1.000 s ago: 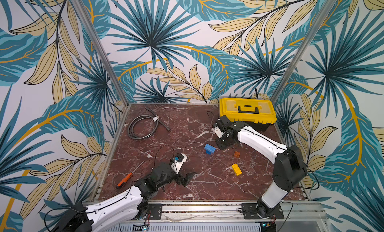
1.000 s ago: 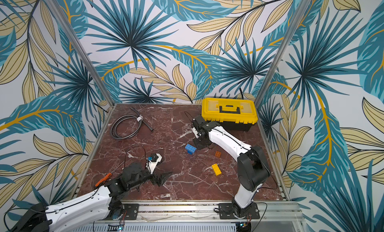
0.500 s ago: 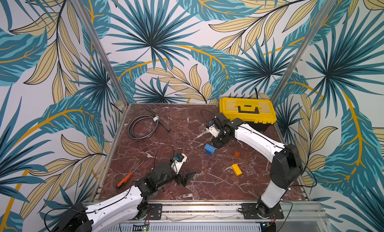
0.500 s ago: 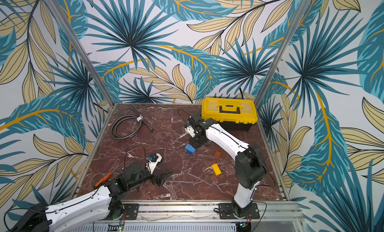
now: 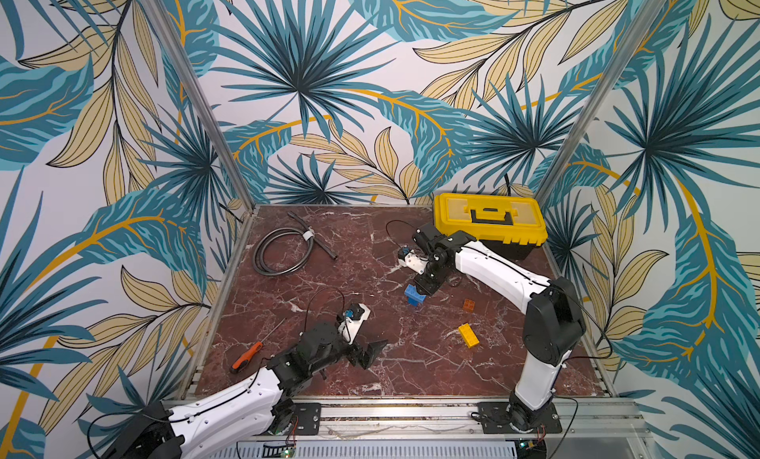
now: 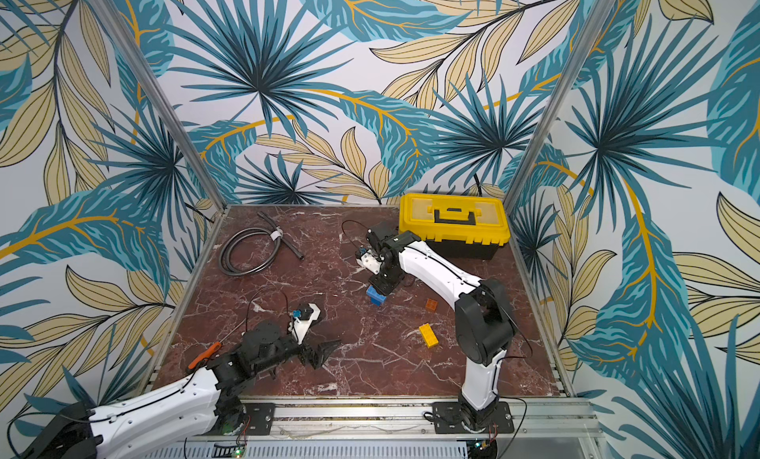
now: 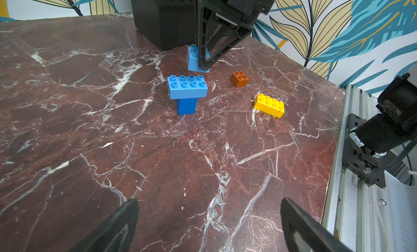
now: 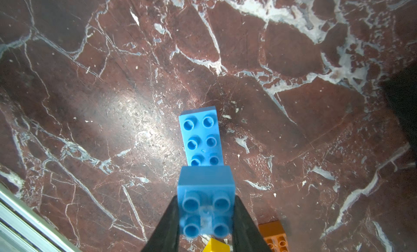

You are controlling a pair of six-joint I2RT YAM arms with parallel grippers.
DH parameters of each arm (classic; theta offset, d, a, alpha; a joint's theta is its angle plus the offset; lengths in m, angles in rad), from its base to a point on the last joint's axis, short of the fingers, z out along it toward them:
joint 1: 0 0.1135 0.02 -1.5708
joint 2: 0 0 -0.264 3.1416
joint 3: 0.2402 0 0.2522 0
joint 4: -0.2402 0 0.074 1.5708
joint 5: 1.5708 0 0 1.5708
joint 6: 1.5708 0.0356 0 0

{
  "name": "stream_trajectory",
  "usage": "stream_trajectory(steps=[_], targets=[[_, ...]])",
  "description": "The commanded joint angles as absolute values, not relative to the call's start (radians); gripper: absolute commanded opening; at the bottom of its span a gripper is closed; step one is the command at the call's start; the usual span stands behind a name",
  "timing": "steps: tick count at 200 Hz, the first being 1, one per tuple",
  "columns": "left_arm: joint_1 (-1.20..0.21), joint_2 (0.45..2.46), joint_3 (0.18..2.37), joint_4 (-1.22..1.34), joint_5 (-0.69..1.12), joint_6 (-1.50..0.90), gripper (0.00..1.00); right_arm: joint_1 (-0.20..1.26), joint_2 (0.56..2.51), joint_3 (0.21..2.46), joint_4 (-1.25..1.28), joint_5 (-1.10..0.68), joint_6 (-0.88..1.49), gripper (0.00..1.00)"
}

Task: Assemble the letter f with lego
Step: Assemble the lego brick with the lego brick.

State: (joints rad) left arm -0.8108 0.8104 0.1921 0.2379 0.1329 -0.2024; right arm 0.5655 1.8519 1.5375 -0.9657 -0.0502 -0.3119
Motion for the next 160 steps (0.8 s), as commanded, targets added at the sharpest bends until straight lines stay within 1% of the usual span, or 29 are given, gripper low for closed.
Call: stream_trajectory(steps=[1,160], targets=[[-0.813,0.801,0.183,0.250,0.119,-0.199,0.99,0.574,1.881,1.544,-0.986,-0.061,-0.356,0.29],[-0.813,0.810,0.184,0.251,0.111,-0.200,0.99,0.577,1.928,1.571,-0.946,-0.054,-0.370,0.28]])
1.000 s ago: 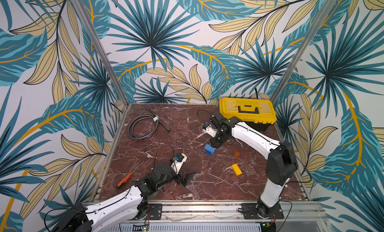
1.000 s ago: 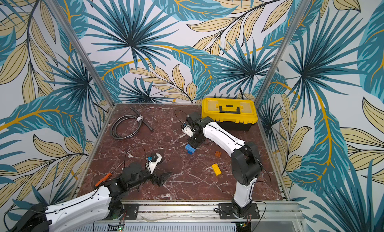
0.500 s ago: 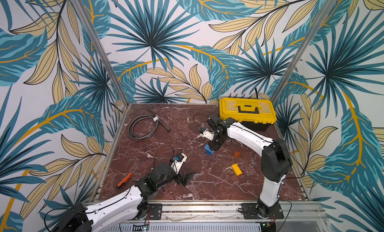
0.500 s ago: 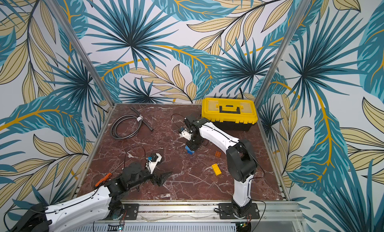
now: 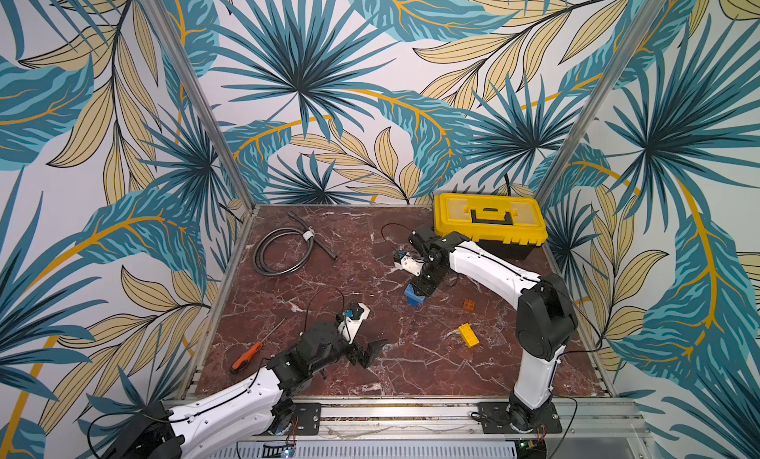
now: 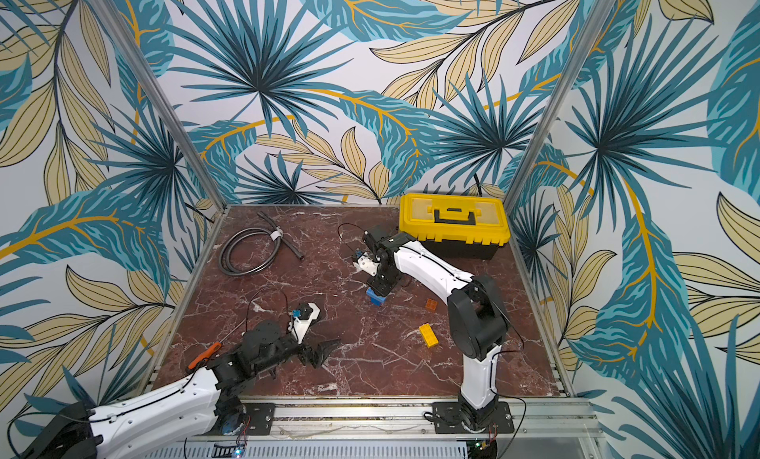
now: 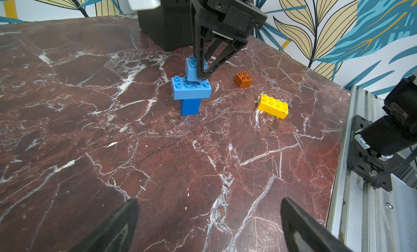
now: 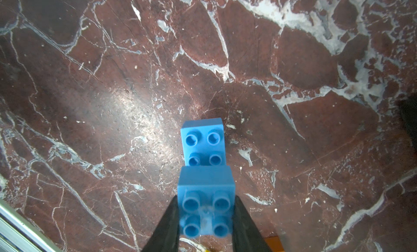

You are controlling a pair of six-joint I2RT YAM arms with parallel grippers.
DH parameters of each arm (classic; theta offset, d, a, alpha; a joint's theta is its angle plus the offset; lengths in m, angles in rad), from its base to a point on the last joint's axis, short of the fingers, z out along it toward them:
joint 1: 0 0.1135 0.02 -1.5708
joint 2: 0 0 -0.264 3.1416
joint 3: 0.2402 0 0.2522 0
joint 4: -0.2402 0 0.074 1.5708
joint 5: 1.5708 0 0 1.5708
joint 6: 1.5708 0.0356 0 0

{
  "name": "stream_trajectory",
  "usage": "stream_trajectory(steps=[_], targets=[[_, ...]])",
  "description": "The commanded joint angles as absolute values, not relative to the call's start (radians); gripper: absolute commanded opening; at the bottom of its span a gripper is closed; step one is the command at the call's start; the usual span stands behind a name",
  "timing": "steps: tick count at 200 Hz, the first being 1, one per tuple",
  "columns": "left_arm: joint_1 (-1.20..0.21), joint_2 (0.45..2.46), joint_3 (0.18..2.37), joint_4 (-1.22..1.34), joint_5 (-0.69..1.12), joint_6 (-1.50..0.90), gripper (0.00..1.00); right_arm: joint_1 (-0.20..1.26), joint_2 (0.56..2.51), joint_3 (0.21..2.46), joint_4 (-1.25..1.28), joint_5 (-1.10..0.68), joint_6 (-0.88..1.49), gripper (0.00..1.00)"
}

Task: Assemble the letter f with lego
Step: Assemble the lego brick with the lego brick.

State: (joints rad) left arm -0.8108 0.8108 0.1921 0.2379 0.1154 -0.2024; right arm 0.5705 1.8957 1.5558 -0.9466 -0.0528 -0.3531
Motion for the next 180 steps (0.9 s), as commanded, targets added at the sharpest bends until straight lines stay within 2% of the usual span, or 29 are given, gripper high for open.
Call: stream_trajectory(steps=[1,180], targets=[[-0.813,0.810,0.184,0.251,0.112,-0.200,0.99,0.577,1.928,1.571,-0.946,-0.054,-0.371,0.28],[-0.814,0.831,0.192,0.251,0.112,-0.199,0.99,0.580,1.967,1.567,-0.982,-0.041,-0.380,0.27]])
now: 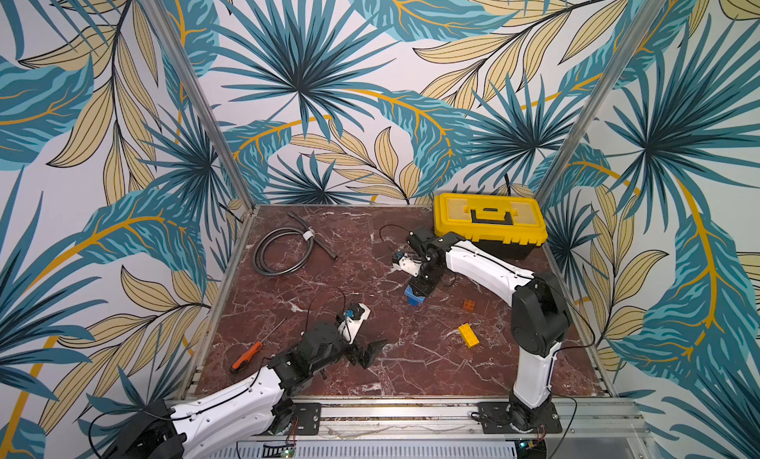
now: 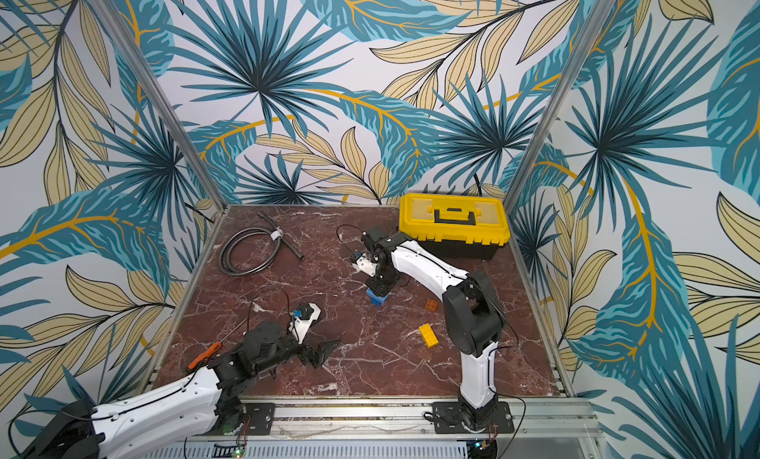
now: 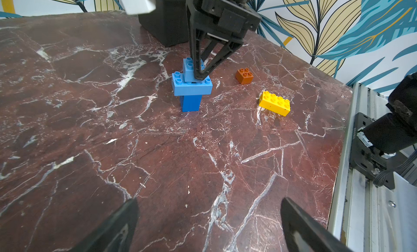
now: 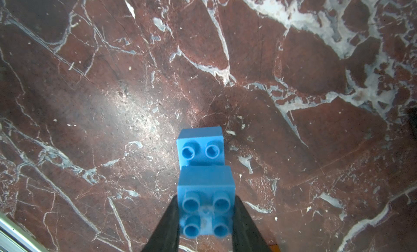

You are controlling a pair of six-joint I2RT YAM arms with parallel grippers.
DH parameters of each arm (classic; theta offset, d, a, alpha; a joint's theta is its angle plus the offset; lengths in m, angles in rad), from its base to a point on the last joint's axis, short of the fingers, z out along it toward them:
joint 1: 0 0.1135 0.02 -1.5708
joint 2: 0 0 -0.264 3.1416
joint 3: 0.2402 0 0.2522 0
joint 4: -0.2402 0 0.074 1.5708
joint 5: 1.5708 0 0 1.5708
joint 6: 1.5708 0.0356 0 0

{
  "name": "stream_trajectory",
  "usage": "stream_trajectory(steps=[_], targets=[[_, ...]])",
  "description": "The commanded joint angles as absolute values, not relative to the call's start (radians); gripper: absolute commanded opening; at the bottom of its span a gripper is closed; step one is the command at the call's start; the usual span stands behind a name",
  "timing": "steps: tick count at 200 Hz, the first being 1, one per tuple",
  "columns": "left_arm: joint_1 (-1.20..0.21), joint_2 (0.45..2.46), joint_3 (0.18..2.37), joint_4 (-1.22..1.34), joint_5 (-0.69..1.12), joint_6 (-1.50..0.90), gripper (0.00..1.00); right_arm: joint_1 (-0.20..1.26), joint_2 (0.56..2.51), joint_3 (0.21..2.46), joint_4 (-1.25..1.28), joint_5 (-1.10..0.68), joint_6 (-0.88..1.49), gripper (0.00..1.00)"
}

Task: Assemble the letter f with lego
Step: Assemble the lego brick with the lego brick.

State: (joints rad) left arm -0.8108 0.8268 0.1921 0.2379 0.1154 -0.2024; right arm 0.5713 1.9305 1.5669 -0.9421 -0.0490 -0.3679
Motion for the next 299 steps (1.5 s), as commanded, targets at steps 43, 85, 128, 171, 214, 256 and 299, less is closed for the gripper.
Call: stream_trajectory(steps=[43,85,128,171,214,256,299], targets=[[-0.814,0.831,0.192,0.252,0.113,-0.199,0.99,0.581,1.985,1.569,-0.990,-0.037,-0.387,0.26],[-0.813,0.831,0.191,0.252,0.113,-0.199,0.99,0.581,1.987,1.569,-0.988,-0.063,-0.396,0.26],[-0.814,0.832,0.192,0.252,0.113,-0.198,0.99,0.584,2.009,1.581,-1.015,-0.044,-0.407,0.25],[-0.813,0.833,0.193,0.252,0.114,-0.196,0.99,0.593,2.051,1.594,-1.046,-0.010,-0.392,0.24],[-0.814,0.832,0.193,0.252,0.112,-0.196,0.99,0.594,2.042,1.595,-1.046,-0.022,-0.382,0.24],[-0.814,0.833,0.193,0.250,0.113,-0.196,0.99,0.599,2.038,1.587,-1.022,0.047,-0.333,0.24],[-0.813,0.830,0.193,0.250,0.115,-0.196,0.99,0.605,2.027,1.574,-1.026,0.043,-0.318,0.24]])
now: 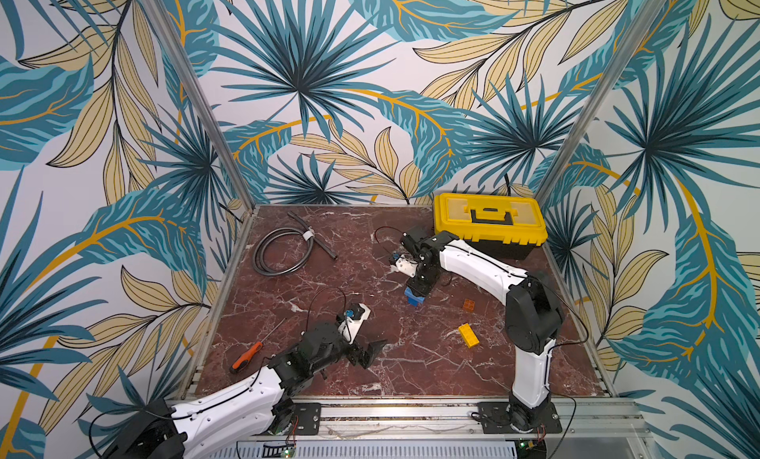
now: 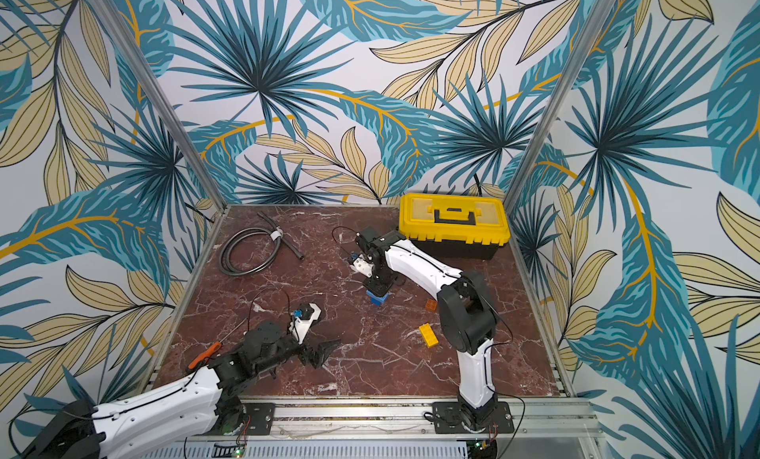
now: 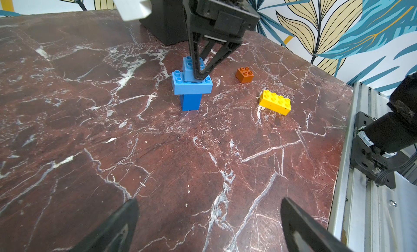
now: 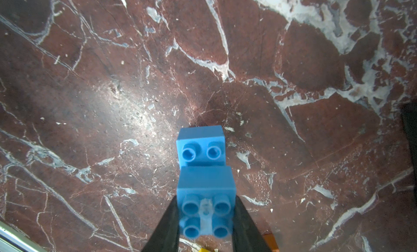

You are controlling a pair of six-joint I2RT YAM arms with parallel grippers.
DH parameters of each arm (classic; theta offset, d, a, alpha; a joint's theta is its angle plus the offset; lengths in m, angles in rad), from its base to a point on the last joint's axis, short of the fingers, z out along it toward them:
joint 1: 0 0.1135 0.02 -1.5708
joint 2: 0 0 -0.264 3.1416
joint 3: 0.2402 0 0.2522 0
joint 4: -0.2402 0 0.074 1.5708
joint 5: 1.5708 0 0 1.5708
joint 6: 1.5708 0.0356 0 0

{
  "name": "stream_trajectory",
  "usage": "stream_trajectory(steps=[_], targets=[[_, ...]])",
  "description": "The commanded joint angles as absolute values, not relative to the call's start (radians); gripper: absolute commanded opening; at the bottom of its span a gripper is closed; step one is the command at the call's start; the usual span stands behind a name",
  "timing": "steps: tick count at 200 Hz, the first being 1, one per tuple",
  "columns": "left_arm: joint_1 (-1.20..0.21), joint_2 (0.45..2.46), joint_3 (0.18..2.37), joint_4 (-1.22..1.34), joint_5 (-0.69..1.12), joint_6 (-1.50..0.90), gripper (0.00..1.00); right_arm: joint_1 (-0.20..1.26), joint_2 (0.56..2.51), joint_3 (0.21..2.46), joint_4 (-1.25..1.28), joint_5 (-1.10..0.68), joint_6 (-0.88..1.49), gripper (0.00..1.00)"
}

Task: Assemble the letter f with lego
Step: Assemble the lego brick with the lego brick.

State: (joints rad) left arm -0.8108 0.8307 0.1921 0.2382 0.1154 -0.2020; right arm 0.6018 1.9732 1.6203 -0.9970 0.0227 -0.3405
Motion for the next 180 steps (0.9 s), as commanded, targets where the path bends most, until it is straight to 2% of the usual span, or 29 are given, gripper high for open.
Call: stream_trajectory(steps=[1,85,180], targets=[[-0.814,0.831,0.193,0.250,0.115,-0.196,1.00,0.606,2.027,1.575,-1.027,0.042,-0.318,0.24],[-0.813,0.826,0.192,0.250,0.118,-0.196,0.99,0.605,2.070,1.638,-1.092,0.051,-0.316,0.24],[-0.813,0.827,0.192,0.250,0.124,-0.196,0.99,0.607,2.071,1.617,-1.040,0.030,-0.217,0.24]])
